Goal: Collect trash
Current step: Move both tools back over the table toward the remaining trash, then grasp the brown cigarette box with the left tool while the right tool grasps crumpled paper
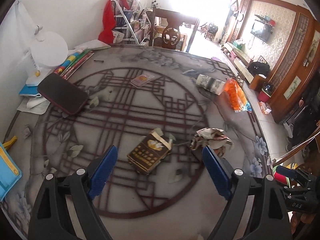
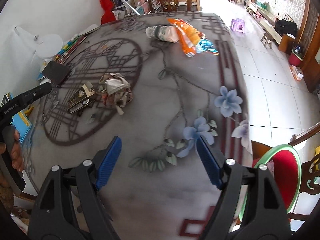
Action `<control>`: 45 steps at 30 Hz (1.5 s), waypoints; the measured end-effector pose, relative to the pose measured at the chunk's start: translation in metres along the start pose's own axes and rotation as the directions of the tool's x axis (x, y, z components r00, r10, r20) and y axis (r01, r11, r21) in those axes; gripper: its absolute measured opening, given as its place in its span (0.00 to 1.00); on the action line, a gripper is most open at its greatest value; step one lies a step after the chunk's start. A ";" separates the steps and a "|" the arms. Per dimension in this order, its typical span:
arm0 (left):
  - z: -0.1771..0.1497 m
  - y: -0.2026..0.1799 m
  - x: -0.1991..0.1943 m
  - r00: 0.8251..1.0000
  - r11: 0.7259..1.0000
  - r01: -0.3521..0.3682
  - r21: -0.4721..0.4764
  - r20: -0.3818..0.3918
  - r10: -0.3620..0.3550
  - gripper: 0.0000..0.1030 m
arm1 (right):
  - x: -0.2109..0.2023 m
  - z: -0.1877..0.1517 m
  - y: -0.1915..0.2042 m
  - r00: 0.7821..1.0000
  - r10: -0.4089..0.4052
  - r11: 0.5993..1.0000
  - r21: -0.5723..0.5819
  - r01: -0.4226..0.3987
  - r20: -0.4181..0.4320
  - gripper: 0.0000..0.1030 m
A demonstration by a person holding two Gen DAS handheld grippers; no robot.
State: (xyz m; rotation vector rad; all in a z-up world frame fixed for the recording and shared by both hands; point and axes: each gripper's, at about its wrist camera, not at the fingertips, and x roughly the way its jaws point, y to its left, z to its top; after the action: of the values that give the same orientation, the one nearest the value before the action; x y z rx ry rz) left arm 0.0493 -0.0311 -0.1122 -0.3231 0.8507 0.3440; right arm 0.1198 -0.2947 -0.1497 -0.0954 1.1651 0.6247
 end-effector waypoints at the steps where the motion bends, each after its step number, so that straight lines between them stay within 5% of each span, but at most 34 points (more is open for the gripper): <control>1: 0.000 0.002 0.001 1.000 1.000 0.001 0.000 -0.001 -0.001 0.80 | 0.002 0.000 0.002 1.000 0.000 1.000 0.001 0.000 -0.002 0.73; 15: -0.001 0.045 0.014 0.998 0.999 0.040 -0.011 -0.045 -0.040 0.80 | 0.021 0.006 0.035 0.999 -0.021 1.000 -0.001 0.021 -0.036 0.73; 29: -0.010 0.040 0.062 0.981 0.980 0.112 0.166 -0.175 -0.083 0.80 | 0.022 0.013 0.049 0.999 -0.025 0.999 0.021 0.026 -0.024 0.75; 34: -0.004 0.019 0.091 0.968 0.952 0.175 0.251 -0.222 -0.119 0.80 | 0.025 0.022 0.057 0.999 -0.029 0.999 0.014 0.029 -0.018 0.75; 37: -0.003 0.010 0.109 0.957 0.938 0.198 0.285 -0.265 -0.121 0.67 | 0.026 0.030 0.062 0.999 -0.041 0.999 0.013 0.041 -0.010 0.75; 39: -0.003 0.011 0.117 0.950 0.939 0.206 0.276 -0.287 -0.124 0.49 | 0.025 0.034 0.065 0.999 -0.047 0.999 0.017 0.047 0.000 0.75; 45: 0.004 0.024 0.110 0.945 0.937 0.246 0.247 -0.275 -0.176 0.44 | 0.035 0.045 0.071 0.999 -0.033 0.997 0.077 0.033 0.007 0.75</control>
State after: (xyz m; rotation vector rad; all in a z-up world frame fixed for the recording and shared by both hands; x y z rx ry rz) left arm 0.1094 0.0108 -0.1983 -0.1944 1.0868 -0.0233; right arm 0.1296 -0.2048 -0.1450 -0.0467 1.1760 0.5501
